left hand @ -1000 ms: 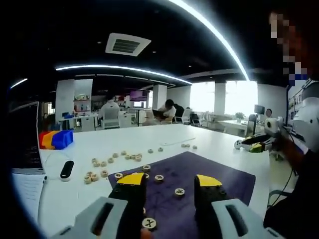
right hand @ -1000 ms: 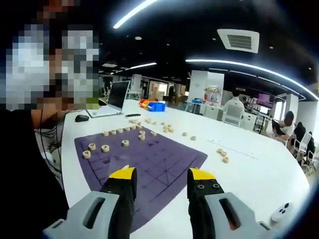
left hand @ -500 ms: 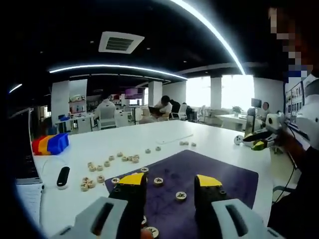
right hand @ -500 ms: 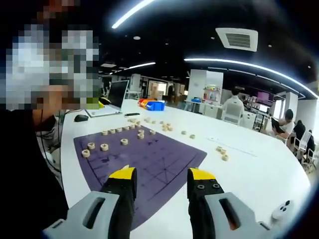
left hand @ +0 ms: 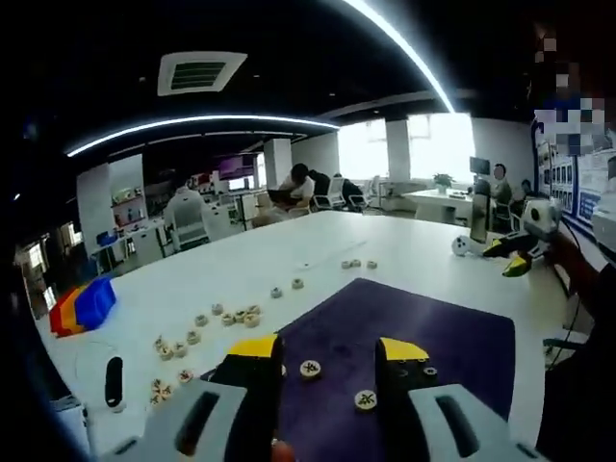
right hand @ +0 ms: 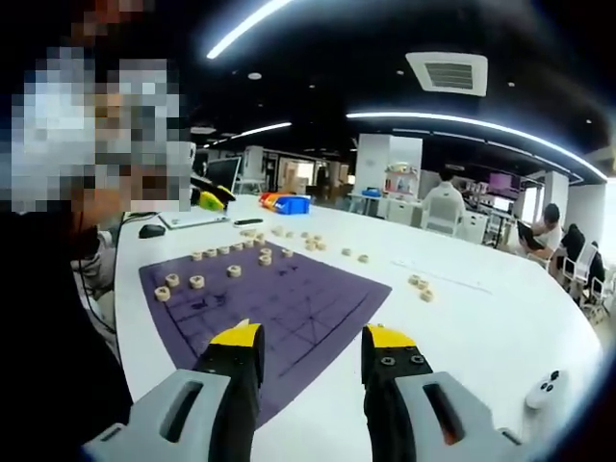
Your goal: Pick up the chess pieces one by one and place each piece onto its starting position on the chessboard, setting the pieces on their correct points until all the chess pieces are arranged in the starting layout
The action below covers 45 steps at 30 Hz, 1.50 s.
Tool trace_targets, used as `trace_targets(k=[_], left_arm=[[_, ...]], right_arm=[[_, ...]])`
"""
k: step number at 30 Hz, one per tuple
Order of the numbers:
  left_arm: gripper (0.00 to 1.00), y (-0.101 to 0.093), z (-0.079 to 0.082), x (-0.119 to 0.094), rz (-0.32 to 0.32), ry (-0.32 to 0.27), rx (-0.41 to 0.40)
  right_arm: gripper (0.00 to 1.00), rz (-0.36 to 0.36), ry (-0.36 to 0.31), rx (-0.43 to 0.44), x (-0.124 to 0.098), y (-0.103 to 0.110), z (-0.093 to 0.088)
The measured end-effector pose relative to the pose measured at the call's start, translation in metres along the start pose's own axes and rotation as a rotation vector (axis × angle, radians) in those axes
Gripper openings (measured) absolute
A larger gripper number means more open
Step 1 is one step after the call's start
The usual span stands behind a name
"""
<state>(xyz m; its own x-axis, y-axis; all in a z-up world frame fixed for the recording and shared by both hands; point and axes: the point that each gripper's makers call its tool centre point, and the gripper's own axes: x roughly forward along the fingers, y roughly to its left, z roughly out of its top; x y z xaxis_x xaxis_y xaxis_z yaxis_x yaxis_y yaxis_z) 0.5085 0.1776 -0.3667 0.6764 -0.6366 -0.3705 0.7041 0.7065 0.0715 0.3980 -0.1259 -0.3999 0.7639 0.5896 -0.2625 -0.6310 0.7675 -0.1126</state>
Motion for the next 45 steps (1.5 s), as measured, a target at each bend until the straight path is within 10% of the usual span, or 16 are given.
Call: trace_targets(k=[14,31,45], left_arm=[[0.40,-0.014,0.027,0.078,-0.087,0.091,0.081],[0.40,-0.017,0.022,0.193,-0.133,0.230,0.085],[0.40,0.030,0.013,0.299,0.031,0.235,0.012]], right_arm=[[0.41,-0.035,-0.008,0.028,-0.013,-0.011,-0.010],[0.41,-0.088,-0.017,0.069,-0.030,-0.022,-0.023],[0.41,-0.135,-0.017,0.098,-0.044,-0.028,-0.032]])
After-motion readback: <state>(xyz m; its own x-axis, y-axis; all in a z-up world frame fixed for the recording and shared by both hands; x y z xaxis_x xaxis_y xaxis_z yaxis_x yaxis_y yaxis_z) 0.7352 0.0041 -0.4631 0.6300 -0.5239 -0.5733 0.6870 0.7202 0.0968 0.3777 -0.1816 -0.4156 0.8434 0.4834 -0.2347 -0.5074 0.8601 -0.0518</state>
